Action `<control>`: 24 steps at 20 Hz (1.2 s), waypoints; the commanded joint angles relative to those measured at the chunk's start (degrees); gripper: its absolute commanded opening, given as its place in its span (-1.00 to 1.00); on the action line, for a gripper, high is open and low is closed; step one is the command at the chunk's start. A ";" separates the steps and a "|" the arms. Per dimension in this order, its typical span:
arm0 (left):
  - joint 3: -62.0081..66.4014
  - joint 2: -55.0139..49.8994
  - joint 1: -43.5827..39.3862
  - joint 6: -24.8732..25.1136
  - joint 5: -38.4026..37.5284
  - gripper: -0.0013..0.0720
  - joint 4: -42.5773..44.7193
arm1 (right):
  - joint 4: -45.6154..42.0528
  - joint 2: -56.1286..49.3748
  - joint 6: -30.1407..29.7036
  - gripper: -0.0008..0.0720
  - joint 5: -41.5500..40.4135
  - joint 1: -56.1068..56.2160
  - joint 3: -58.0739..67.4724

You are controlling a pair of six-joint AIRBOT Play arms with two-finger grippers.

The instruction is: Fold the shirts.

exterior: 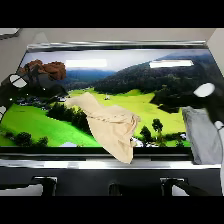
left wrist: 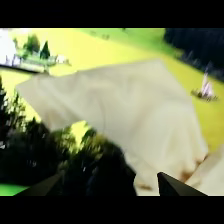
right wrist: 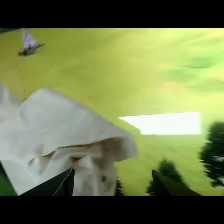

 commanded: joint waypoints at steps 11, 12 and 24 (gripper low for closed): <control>-36.52 5.79 -20.96 5.68 12.76 0.64 -26.58 | -1.70 -6.19 -4.15 0.56 5.92 1.53 -13.05; -36.48 5.07 -22.21 5.68 14.49 0.64 -28.57 | -1.68 -6.78 -4.15 0.56 6.23 2.60 -13.05; -36.30 6.25 -23.93 7.04 23.34 -0.87 -34.10 | 5.51 -13.40 -3.93 0.47 0.35 19.06 -13.18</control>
